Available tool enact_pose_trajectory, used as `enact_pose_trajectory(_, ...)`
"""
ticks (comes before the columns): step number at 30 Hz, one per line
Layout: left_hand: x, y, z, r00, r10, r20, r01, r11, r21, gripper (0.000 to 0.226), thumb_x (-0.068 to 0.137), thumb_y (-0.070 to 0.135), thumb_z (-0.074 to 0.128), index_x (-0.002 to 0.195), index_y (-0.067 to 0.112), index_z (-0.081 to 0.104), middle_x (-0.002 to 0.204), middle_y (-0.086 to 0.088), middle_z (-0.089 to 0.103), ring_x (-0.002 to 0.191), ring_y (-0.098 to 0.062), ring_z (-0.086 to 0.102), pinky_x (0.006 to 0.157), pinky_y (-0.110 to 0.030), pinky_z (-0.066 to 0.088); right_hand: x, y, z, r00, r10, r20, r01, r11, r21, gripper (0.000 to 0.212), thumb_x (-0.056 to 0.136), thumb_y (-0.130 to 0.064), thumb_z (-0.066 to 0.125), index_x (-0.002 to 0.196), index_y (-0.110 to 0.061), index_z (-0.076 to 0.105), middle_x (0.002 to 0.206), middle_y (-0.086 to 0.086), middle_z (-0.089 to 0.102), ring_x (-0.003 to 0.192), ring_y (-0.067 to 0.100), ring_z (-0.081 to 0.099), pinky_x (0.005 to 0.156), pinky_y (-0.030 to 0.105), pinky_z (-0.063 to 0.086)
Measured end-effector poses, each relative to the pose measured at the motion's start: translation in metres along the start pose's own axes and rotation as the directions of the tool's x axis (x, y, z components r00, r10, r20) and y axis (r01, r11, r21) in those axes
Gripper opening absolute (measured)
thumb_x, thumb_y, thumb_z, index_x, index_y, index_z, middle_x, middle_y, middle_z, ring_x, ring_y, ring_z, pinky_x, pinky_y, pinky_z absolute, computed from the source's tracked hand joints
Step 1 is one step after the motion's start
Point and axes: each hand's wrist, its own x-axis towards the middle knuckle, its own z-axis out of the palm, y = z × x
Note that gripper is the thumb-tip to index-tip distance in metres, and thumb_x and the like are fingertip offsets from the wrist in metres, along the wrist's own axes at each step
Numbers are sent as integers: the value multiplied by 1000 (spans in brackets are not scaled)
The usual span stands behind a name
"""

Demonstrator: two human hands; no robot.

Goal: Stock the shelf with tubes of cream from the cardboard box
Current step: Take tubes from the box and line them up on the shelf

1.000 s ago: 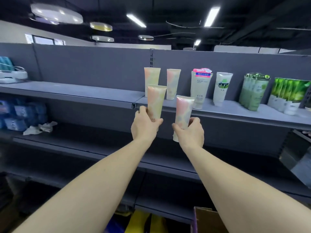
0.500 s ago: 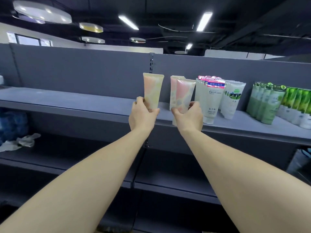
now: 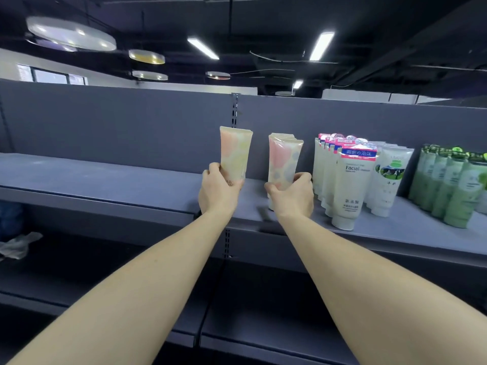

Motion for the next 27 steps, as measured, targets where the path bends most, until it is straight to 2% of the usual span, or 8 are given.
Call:
enact_pose_trajectory(7, 25, -5, 12, 1000, -14, 16, 14, 1000, 0, 48, 86, 36, 69, 121, 14, 45, 116, -2, 52, 84, -19, 46, 67, -32, 37, 12, 0, 15, 1000, 7, -12, -7, 998, -57, 55, 76, -39, 79, 108, -17, 40, 107, -2, 49, 89, 21, 53, 70, 31, 38)
enact_pose_trajectory(11, 32, -11, 17, 999, -5, 35, 5, 1000, 15, 47, 86, 36, 70, 120, 15, 45, 114, -1, 52, 82, -18, 46, 66, -31, 38, 16, -3, 22, 999, 29, -14, -30, 996, -86, 60, 74, -40, 80, 110, -16, 39, 111, 0, 50, 95, 24, 58, 70, 32, 39)
enact_pose_trajectory(16, 37, -17, 21, 999, -1, 36, 0, 999, 36, 46, 86, 37, 70, 116, 13, 44, 111, -1, 51, 82, -18, 47, 66, -32, 38, 19, -4, 26, 999, 25, -25, -28, 992, -125, 62, 74, -41, 80, 112, -14, 39, 113, 1, 51, 87, 21, 50, 69, 32, 37)
enact_pose_trajectory(21, 39, -20, 25, 999, 5, 44, -7, 999, 46, 46, 86, 34, 70, 115, 12, 42, 111, -3, 51, 94, -26, 59, 65, -35, 40, 16, -3, 27, 999, 16, -36, -20, 991, -133, 62, 75, -41, 79, 113, -14, 39, 114, 1, 51, 86, 20, 48, 69, 32, 37)
enact_pose_trajectory(27, 35, -22, 26, 999, 6, 44, -10, 996, 91, 44, 90, 31, 67, 118, 10, 41, 116, -8, 51, 98, -31, 60, 64, -37, 41, 14, -5, 26, 999, 10, -42, -16, 991, -136, 61, 75, -39, 80, 112, -15, 38, 114, 2, 51, 85, 21, 50, 69, 33, 39)
